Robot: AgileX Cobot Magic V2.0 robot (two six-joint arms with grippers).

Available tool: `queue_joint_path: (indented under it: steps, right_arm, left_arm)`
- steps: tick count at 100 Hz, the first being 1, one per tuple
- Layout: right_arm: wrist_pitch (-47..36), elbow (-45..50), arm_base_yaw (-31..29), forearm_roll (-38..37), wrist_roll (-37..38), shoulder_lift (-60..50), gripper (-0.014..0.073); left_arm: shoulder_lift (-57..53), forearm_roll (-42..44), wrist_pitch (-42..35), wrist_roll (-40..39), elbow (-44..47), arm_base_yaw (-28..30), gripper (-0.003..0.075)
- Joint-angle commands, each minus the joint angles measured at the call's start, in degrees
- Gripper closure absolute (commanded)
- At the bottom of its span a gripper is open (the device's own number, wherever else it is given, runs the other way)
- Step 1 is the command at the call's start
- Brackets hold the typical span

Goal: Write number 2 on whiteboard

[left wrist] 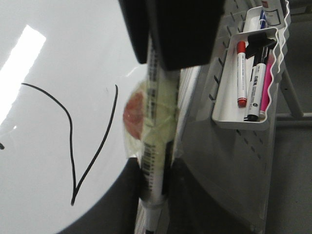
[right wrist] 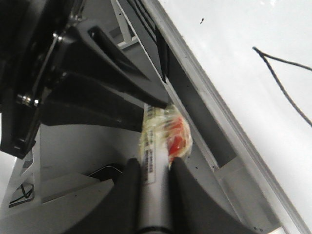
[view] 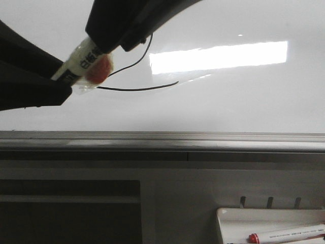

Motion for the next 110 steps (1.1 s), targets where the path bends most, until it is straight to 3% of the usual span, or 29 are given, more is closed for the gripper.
queue_joint_path:
  steps: [1, 55, 60, 67, 73, 80, 92, 110]
  right_arm:
    - [-2.56, -1.87, -0.17, 0.34, -0.01, -1.33, 0.0643]
    - [-3.81, -1.87, -0.06, 2.05, -0.01, -1.33, 0.0636]
    - [-3.84, -1.87, -0.06, 2.05, -0.17, -1.33, 0.0588]
    - [-4.32, -1.99, -0.06, 2.05, -0.54, -1.33, 0.0413]
    - [-5.67, -2.10, -0.06, 2.05, -0.54, -1.33, 0.0153]
    - [-7.70, -2.38, -0.18, 1.79, -0.54, -1.33, -0.0078]
    - [-10.35, -3.47, -0.18, -0.83, -0.54, -1.44, -0.0044]
    - [-10.80, -6.55, -0.18, -5.57, -0.54, -3.49, -0.0045]
  left_arm:
    - [-0.24, -0.99, -3.39, -0.42, -1.92, -0.39, 0.0741]
    - [-0.24, -0.99, -3.39, -0.42, -1.92, -0.39, 0.0741]
    - [-0.24, -0.99, -3.39, -0.42, -1.92, -0.39, 0.0741]
    - [-0.24, -0.99, -3.39, -0.42, -1.92, -0.39, 0.0741]
    - [-0.24, -0.99, -3.39, -0.42, -1.92, -0.39, 0.0741]
    - [-0.24, -0.99, -3.39, -0.42, -1.92, -0.39, 0.0741]
    - [-0.24, -1.74, -3.39, -0.54, -1.92, -0.39, 0.0741]
    - [-0.24, -12.93, -1.59, -0.54, -1.92, 2.01, 0.0741]
